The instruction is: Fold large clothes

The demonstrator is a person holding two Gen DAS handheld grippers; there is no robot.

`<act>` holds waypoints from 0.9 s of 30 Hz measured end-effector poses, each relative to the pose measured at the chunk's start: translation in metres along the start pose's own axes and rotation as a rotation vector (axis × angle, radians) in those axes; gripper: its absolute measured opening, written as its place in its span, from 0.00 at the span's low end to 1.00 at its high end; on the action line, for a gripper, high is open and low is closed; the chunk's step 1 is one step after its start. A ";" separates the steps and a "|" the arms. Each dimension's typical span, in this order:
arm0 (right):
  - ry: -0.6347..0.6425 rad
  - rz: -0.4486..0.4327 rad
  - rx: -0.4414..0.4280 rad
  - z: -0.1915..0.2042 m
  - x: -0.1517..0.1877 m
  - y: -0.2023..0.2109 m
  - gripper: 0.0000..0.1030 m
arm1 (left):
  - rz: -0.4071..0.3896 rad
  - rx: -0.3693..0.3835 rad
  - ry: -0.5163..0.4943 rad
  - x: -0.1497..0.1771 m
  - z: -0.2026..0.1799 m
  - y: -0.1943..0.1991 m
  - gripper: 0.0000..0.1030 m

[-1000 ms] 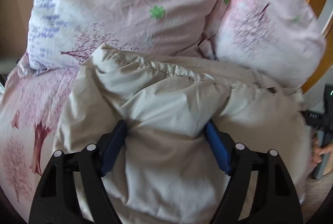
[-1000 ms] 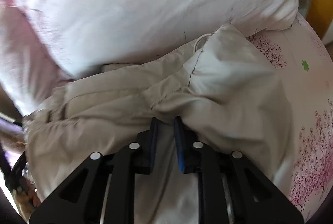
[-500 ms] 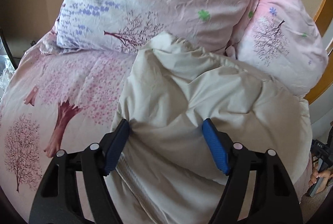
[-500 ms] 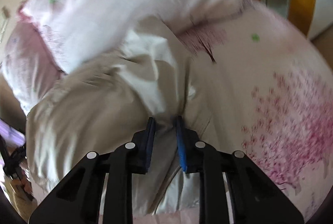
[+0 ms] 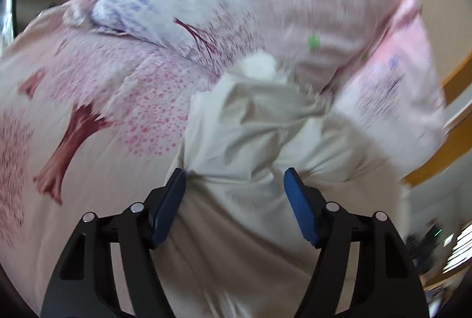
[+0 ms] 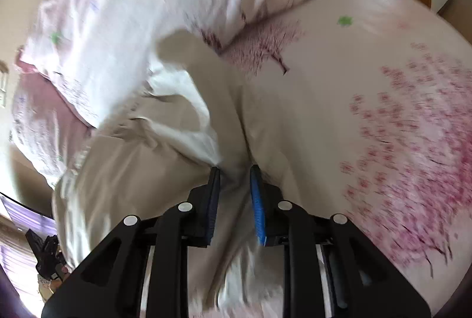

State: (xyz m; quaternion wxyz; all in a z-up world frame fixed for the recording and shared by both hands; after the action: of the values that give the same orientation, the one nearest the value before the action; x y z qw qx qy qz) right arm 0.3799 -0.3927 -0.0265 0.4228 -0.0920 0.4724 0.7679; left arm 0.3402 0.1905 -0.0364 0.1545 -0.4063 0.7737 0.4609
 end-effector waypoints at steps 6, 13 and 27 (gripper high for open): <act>-0.112 -0.023 -0.030 -0.020 0.001 0.035 0.65 | 0.000 0.004 0.030 0.010 0.014 0.036 0.78; -0.344 0.063 -0.096 -0.044 0.031 0.037 0.65 | -0.008 0.080 0.252 0.040 0.045 0.062 0.79; -0.540 0.089 -0.190 -0.044 0.056 0.010 0.68 | 0.038 0.172 0.370 0.086 0.025 0.047 0.79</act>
State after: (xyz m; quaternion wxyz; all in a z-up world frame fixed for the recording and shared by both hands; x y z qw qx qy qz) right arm 0.3265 -0.3979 -0.0741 0.4887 0.0976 0.2725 0.8231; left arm 0.2474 0.1810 -0.0742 0.0352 -0.4547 0.8329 0.3135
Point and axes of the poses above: each gripper's, at about its wrist camera, not at the fingertips, and y roughly against the way its jaws point, z to its left, x to its underside, the point moved 5 cm from there along -y, roughly the way its jaws point, and after that the axes turned 11 degrees about -z, right-handed, at the moved point
